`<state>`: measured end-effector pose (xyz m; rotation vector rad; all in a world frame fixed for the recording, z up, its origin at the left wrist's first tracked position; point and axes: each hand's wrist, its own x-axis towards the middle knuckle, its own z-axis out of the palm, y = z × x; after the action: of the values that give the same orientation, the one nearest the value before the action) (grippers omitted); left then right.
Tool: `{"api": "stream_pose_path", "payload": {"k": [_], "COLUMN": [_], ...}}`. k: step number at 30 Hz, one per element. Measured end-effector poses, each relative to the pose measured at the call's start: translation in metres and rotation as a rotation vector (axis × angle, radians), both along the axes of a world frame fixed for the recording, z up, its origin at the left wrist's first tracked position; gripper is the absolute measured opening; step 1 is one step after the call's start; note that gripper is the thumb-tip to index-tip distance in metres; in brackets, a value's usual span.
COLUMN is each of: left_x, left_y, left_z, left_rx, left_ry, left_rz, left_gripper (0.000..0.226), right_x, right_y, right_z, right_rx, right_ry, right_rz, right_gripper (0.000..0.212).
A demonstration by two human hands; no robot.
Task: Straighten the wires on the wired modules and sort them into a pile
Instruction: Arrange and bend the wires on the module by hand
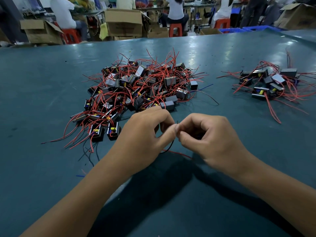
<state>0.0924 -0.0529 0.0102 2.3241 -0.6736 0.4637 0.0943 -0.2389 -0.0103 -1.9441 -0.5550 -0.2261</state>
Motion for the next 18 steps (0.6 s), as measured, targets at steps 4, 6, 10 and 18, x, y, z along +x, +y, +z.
{"api": "stream_pose_path", "payload": {"k": [4,6,10,18], "left_x": [-0.002,-0.002,-0.003,-0.001], "left_y": [-0.003,-0.004,-0.004,0.007], "left_z": [-0.003,-0.003,-0.002,0.004], "left_rx": [-0.116,-0.158,-0.39,-0.329], "left_ry": [0.164,0.235,0.482,0.336], "left_rz": [0.032,0.053,0.105,0.034], "left_gripper": [0.022,0.026,0.03,0.021], "right_x": [0.001,0.0,-0.003,0.001], "right_y": [-0.002,-0.002,0.0,-0.006], "right_z": [-0.002,-0.003,0.001,0.0], "right_rx": [-0.051,-0.101,-0.302,-0.268], "right_ry": [-0.024,-0.08,-0.409,-0.428], "right_rz": [-0.01,-0.023,-0.056,-0.009], "right_gripper": [0.015,0.014,0.006,0.004]}}
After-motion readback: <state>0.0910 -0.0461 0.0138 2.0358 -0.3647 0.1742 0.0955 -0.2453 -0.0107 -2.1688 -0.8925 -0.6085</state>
